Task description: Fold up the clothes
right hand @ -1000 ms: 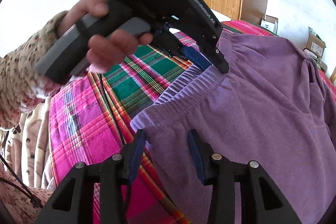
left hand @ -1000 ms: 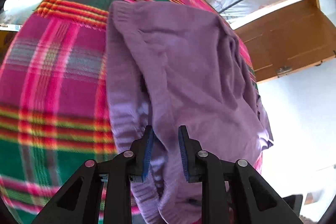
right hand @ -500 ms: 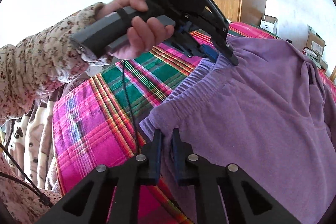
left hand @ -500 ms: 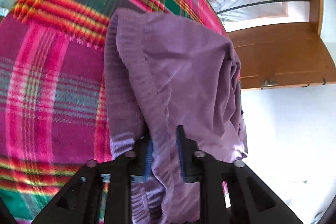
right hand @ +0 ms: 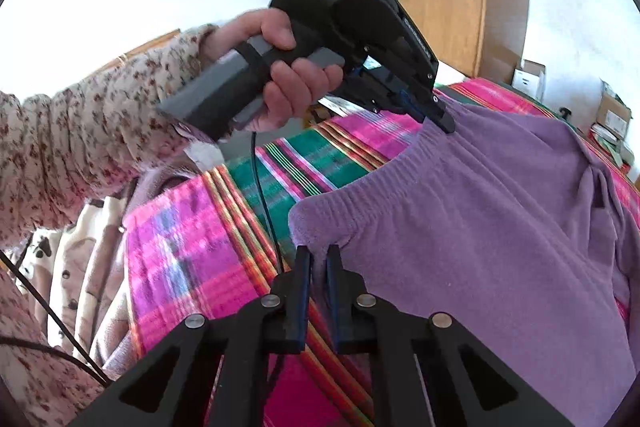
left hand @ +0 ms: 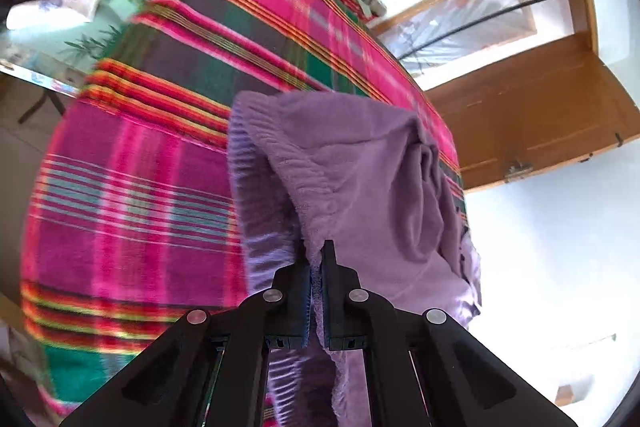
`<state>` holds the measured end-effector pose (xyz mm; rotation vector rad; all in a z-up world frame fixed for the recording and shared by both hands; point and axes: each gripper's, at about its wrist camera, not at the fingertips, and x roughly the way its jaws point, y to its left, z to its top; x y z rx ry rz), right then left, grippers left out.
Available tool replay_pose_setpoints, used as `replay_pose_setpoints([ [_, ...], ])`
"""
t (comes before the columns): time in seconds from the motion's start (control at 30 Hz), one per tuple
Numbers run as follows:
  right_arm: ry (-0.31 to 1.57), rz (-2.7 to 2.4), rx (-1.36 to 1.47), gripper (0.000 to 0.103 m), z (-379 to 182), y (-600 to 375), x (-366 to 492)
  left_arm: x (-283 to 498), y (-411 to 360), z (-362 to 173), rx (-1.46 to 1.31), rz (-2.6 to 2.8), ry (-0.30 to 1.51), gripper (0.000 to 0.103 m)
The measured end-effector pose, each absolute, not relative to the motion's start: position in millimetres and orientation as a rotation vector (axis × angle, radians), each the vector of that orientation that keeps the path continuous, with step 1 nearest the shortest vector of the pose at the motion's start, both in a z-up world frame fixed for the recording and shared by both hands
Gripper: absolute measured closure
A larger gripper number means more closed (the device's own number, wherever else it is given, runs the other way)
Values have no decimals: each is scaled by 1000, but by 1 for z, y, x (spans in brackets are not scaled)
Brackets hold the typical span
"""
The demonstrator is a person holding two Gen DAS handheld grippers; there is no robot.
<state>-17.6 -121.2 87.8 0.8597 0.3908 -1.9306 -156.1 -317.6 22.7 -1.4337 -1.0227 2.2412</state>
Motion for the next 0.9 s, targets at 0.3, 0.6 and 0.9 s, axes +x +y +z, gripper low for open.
replay_pose_setpoints([
  [0.3, 360, -1861, 960, 95, 65, -149, -30, -160, -324, -10, -1546, 2263, -1056, 98],
  [0.6, 350, -1876, 945, 85, 67, -142, -30, -157, -318, -2, -1596, 2322, -985, 87],
  [0.9, 270, -1970, 931, 74, 79, -93, -29, -82, -327, 18, -1594, 2408, -1028, 79],
])
